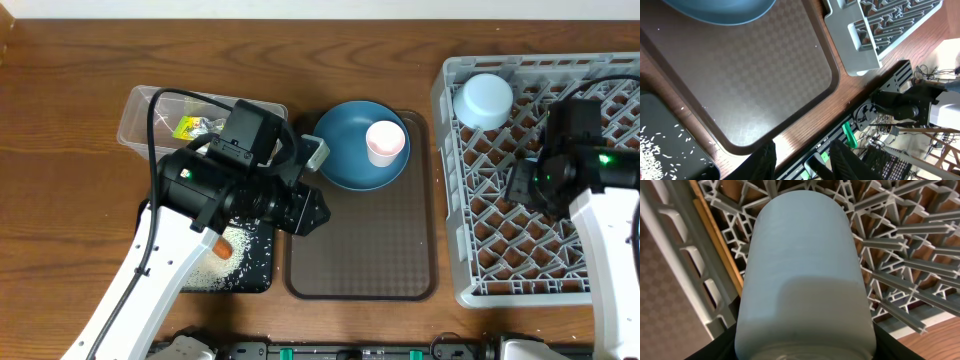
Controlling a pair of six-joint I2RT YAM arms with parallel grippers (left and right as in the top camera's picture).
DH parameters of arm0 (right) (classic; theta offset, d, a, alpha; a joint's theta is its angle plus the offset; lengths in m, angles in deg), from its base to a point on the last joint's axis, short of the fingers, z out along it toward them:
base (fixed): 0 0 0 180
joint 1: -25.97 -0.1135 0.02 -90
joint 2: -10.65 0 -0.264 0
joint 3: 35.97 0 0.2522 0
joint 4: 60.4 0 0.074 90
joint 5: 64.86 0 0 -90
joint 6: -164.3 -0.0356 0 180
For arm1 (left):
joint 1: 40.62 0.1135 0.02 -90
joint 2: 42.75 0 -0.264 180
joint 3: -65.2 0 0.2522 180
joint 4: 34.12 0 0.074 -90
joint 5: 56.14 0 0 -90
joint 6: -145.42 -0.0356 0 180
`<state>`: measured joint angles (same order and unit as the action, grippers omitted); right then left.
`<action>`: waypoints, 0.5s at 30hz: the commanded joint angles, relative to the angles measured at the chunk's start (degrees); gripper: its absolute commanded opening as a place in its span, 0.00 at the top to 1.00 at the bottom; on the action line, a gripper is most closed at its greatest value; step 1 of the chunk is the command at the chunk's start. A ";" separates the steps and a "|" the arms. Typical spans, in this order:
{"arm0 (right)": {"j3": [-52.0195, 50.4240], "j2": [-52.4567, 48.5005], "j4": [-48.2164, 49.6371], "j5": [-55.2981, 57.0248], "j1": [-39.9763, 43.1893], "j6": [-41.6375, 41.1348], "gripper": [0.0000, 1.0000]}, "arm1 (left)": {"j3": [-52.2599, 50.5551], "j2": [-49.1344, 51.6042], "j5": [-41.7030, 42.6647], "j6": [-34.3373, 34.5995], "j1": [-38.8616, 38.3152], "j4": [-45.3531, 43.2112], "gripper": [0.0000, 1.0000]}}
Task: Sort waste into correct bins and load items into the dishwasher rack
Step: 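Carry the blue cup into the rack and set it upside down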
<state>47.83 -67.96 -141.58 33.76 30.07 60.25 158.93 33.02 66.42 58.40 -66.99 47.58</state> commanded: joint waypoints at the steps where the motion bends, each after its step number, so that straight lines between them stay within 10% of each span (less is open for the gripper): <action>1: 1.14 -1.31 0.59 0.94 0.81 -0.48 0.86 | -0.26 0.22 -0.72 -0.13 -0.09 0.13 0.61; 15: 1.07 -2.73 2.64 -0.31 0.81 -0.55 0.87 | -0.26 0.22 -0.72 -0.13 -0.09 0.11 0.61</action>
<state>47.83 -69.86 -139.04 33.55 30.07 60.25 158.93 33.02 66.42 58.38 -66.99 47.56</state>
